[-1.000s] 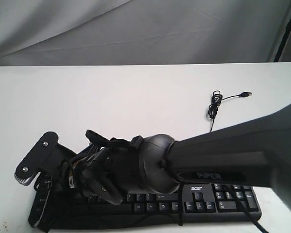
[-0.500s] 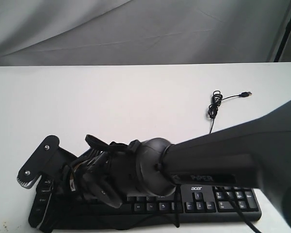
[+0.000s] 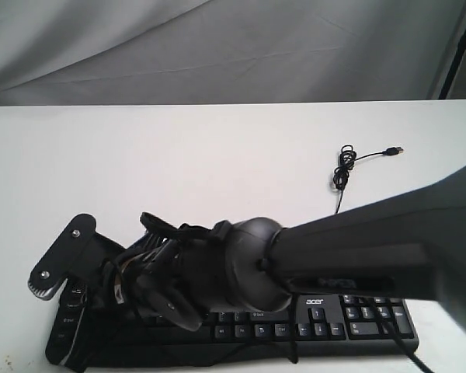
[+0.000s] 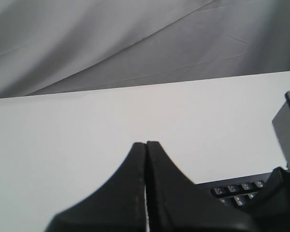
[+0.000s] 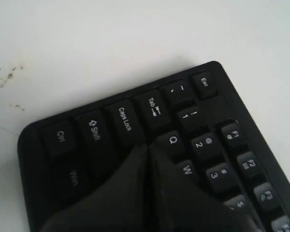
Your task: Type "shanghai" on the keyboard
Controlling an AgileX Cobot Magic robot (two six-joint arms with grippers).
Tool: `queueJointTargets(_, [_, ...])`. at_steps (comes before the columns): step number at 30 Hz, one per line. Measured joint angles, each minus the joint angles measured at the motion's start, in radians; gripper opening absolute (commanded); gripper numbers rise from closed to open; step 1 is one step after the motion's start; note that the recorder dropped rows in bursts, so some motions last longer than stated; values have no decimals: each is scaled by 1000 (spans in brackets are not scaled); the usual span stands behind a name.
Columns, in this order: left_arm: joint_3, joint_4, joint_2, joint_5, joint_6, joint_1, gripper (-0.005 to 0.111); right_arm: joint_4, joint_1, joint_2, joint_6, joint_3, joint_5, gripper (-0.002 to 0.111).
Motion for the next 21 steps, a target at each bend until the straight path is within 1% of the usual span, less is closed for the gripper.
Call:
queueJointTargets(5, [0, 0, 0, 0, 0, 0, 0, -5, -45, -128, 0, 148, -55, 0])
queueJointTargets(9, [0, 0, 0, 0, 0, 0, 0, 10, -108, -225, 2, 283, -100, 0])
queueJointTargets(13, [0, 0, 0, 0, 0, 0, 0, 25, -168, -272, 20, 401, -171, 0])
queueJointTargets(16, [0, 0, 0, 0, 0, 0, 0, 32, -179, -277, 27, 442, -210, 0])
queueJointTargets(21, [0, 0, 0, 0, 0, 0, 0, 34, -179, -247, 27, 446, -238, 0])
